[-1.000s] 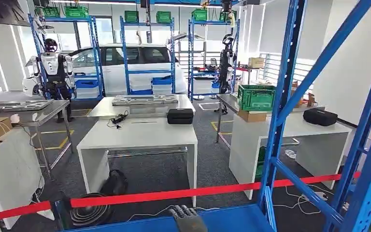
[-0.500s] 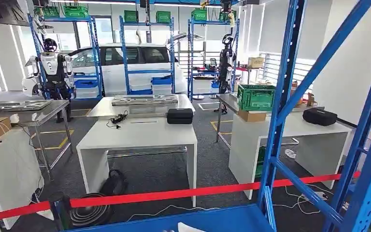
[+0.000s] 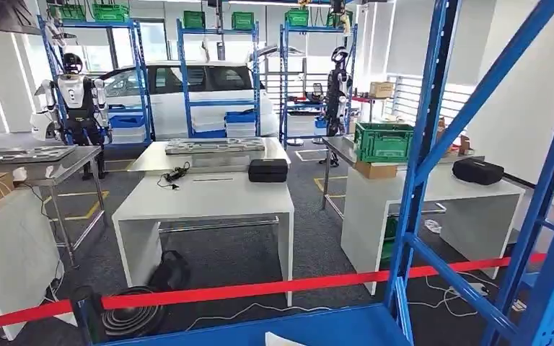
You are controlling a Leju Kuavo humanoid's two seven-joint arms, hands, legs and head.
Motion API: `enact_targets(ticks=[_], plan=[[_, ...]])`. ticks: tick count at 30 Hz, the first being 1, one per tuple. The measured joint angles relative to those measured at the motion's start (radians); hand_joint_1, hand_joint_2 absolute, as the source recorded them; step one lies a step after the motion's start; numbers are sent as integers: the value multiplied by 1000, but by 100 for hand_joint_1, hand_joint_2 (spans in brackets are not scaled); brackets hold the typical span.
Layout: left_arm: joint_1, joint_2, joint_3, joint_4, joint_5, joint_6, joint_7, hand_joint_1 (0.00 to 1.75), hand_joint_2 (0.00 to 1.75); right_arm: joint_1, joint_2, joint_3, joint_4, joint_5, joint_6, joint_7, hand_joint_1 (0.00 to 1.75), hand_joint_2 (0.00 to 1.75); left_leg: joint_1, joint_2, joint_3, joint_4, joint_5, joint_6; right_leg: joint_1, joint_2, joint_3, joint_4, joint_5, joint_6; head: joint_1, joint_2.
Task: Take the parts from the cabinet and place them on the table.
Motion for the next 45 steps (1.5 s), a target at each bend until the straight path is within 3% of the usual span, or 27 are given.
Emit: enact_targets(ticks=[5,11,17,28,36,37,38,45], plan=[[1,-2,2,0,0,0,0,0,0,9,-15,0,-17,1,-1,4,0,175,0,0,0,-1,-2,0,0,0,0,-1,-2,-1,0,0],[0,0,2,0,-12,-39,19,0,0,51,-64,-7,-63,76,-29,88,0,175,0,-1,0,-1,-3,0,0,-1,1,-1,-4,-1,0,0],[2,-2,4,0,-11,-15,7,0,0,94,-132,-89,-110,122,-35,105,0,175,0,-1,1,-1,-4,1,0,-1,2,-1,-4,-1,0,0],[1,2,9,0,-18,-47,14,0,0,181,-204,-231,-183,192,-27,136,0,175,0,-1,5,-1,-4,1,0,-1,6,-1,-4,0,0,0],[3,2,20,0,-18,-45,10,0,0,216,-222,-304,-199,216,-2,132,2,175,0,0,8,-1,-4,1,0,-1,9,-1,-4,0,0,0],[4,2,21,0,-19,-45,10,0,0,218,-222,-313,-199,214,3,129,65,175,0,0,9,-1,-4,1,0,-1,9,-1,-4,0,0,0],[3,2,21,0,-20,-45,10,0,0,220,-221,-321,-199,207,5,128,173,175,0,0,9,-1,-4,1,0,-1,10,-1,-4,0,0,0],[3,3,26,0,-28,-47,8,0,0,233,-219,-371,-183,188,5,118,169,175,0,0,12,-1,-4,1,0,-1,13,-1,-4,0,0,0]])
